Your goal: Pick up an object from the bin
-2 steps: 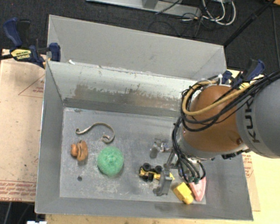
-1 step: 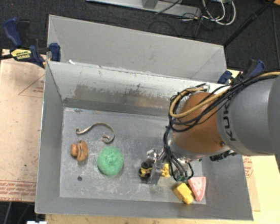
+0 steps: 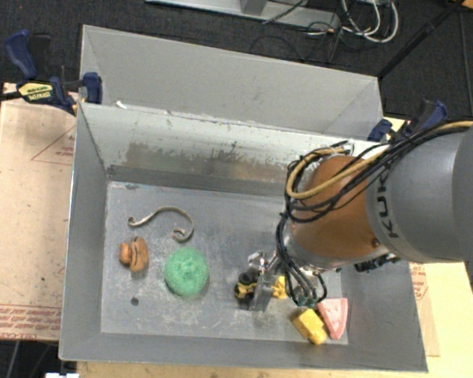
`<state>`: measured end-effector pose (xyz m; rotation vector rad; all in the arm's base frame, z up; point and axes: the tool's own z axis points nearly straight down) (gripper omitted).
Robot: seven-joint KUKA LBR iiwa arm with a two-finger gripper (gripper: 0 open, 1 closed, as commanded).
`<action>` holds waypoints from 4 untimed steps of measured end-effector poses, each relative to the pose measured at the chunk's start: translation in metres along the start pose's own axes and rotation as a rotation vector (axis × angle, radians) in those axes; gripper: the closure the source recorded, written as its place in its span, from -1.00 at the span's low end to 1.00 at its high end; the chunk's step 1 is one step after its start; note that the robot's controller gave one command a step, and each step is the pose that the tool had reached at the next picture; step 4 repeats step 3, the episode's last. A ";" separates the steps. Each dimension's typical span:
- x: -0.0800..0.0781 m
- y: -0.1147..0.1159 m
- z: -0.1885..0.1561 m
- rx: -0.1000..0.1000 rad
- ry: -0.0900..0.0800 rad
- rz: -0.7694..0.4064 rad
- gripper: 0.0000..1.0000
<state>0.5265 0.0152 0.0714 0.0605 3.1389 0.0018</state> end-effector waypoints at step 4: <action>0.011 -0.009 -0.129 0.003 -0.001 0.032 1.00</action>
Offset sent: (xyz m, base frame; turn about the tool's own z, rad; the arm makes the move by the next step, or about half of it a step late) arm 0.0153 -0.0479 0.1294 0.0224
